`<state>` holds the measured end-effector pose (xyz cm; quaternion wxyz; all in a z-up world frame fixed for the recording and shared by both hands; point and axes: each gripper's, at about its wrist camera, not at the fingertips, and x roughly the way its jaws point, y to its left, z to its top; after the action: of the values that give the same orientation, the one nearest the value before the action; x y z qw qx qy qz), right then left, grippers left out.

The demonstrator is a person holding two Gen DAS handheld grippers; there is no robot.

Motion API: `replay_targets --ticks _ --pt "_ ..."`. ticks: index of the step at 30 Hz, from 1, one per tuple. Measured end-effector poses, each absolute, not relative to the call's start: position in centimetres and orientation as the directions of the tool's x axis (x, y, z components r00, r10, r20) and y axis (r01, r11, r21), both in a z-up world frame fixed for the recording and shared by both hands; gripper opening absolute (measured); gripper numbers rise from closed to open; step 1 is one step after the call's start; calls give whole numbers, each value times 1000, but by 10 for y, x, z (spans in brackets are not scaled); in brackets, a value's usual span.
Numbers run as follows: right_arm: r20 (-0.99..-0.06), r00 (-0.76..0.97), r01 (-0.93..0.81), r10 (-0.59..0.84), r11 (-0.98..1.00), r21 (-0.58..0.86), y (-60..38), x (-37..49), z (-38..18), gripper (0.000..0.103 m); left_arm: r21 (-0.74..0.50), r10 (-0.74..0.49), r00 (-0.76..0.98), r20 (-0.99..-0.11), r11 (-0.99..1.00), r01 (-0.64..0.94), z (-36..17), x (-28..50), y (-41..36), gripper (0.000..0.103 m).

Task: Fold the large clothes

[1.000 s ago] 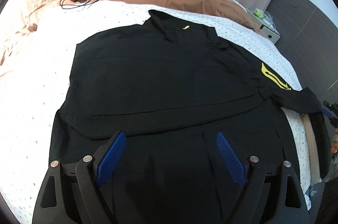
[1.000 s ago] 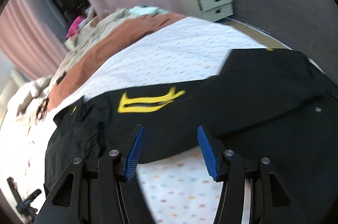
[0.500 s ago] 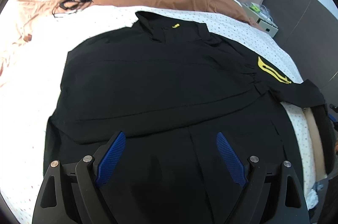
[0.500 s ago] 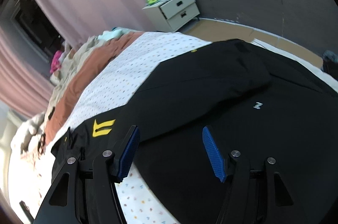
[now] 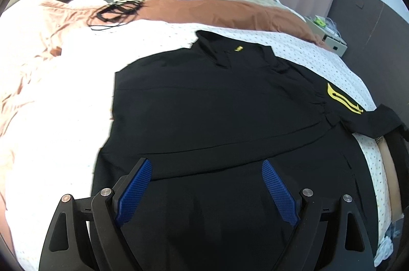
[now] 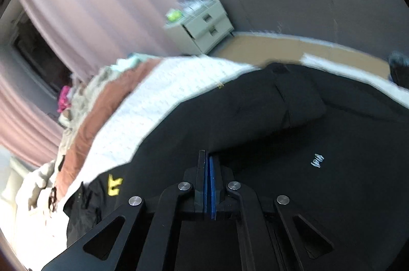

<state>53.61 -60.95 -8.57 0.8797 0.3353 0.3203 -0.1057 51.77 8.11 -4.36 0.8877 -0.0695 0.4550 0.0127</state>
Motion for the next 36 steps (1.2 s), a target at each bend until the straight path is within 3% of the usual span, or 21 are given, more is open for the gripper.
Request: replay_targets --ticks 20,36 --pt "-431 875 -32 220 915 403 -407 556 101 2 -196 -39 644 -764 965 -174 -19 450 166 89" --pt "-438 823 -225 361 916 332 -227 589 137 2 -259 0 656 -755 919 -297 -39 400 272 89"
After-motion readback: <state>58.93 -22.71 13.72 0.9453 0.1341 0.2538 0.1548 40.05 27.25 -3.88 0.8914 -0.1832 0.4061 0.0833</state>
